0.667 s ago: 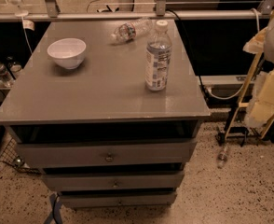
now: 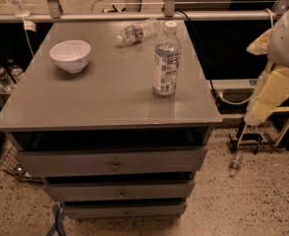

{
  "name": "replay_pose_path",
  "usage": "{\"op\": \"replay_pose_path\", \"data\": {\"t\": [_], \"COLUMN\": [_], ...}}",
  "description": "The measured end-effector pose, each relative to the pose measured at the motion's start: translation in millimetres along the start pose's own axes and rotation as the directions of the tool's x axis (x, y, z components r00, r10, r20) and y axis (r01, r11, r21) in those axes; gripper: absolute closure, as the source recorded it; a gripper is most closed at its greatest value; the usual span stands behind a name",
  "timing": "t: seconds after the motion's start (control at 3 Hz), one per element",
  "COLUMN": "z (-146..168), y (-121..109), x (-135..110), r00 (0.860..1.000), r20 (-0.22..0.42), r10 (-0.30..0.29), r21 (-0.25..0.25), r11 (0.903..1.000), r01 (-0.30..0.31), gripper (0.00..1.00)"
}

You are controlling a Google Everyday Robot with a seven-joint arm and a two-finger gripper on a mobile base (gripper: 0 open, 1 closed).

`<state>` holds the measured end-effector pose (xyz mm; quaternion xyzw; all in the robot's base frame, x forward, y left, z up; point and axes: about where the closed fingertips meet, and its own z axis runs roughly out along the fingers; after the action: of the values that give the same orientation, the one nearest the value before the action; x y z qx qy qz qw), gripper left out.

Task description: Knock blue plastic bottle over

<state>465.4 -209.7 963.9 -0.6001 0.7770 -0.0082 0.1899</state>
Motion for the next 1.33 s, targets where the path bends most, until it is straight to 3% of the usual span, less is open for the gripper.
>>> {"op": "replay_pose_path", "data": {"t": [0.33, 0.67, 1.0, 1.33], "z": [33, 64, 85, 102], "y": [-37, -77, -105, -124], "x": [-17, -30, -41, -53], "r00": [0.992, 0.961, 0.916, 0.852], "r20": [0.129, 0.275, 0.397, 0.518], "r10": [0.004, 0.036, 0.056, 0.075], "r21": [-0.011, -0.019, -0.030, -0.059], "r11": [0.9999, 0.9993, 0.9984, 0.9969], "r01": [-0.003, -0.032, -0.048, -0.052], "gripper": [0.00, 0.00, 0.00, 0.00]}}
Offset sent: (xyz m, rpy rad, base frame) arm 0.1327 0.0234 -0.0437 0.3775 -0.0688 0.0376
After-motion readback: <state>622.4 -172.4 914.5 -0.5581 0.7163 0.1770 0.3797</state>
